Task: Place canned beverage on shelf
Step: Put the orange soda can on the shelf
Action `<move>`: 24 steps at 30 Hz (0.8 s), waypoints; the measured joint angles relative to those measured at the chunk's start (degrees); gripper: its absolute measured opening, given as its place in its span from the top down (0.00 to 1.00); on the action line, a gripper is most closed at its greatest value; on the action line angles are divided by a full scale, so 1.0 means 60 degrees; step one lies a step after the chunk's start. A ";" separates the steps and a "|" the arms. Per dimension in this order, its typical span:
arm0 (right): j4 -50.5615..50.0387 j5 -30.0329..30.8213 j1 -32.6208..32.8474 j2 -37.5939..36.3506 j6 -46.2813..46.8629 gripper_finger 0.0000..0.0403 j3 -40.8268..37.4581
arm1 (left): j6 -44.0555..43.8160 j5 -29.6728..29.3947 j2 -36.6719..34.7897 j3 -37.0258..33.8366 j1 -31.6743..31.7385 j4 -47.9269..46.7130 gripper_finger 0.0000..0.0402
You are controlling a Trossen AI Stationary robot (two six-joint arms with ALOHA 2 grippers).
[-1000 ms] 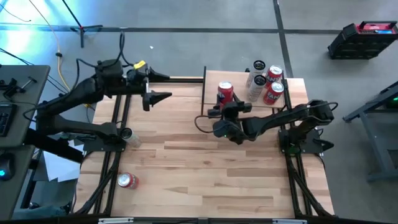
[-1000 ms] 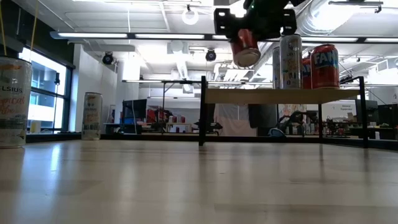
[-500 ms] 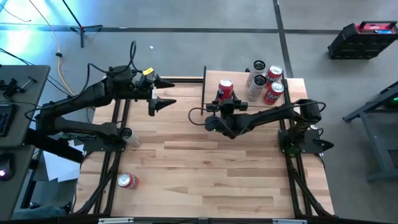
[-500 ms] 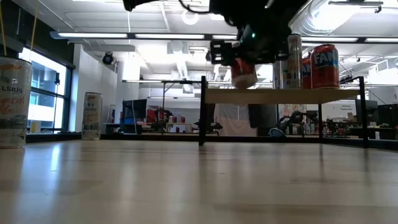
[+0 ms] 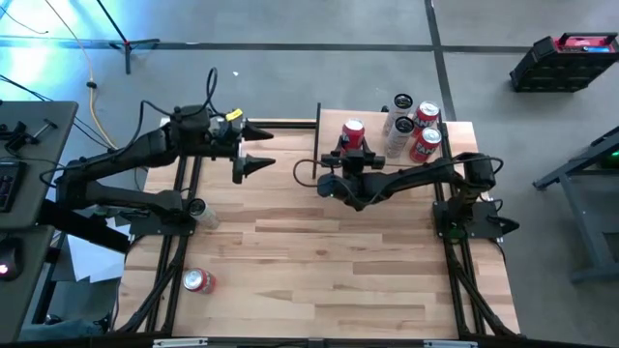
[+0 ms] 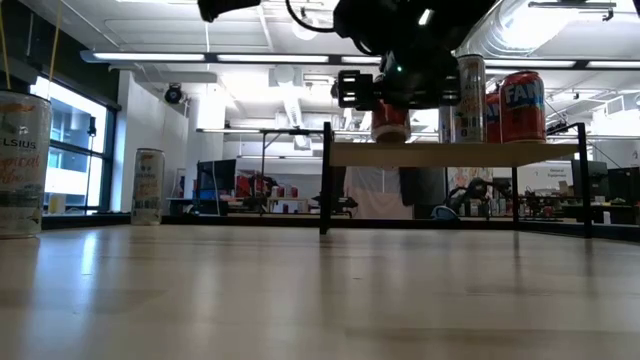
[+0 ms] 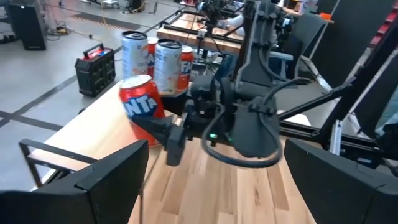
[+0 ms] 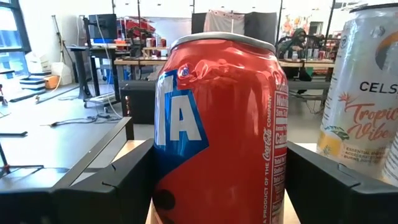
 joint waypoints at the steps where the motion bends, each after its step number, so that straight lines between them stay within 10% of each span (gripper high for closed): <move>1: 0.0001 -0.0089 -0.0036 0.0000 -0.0006 0.30 0.0003 | 0.0000 0.0000 0.0000 0.0000 -0.0042 0.0000 0.09; 24: -0.0143 -0.0103 0.0208 0.0034 -0.0233 0.25 -0.0007 | 0.0108 -0.0011 0.0004 0.0000 -0.0156 -0.0018 0.09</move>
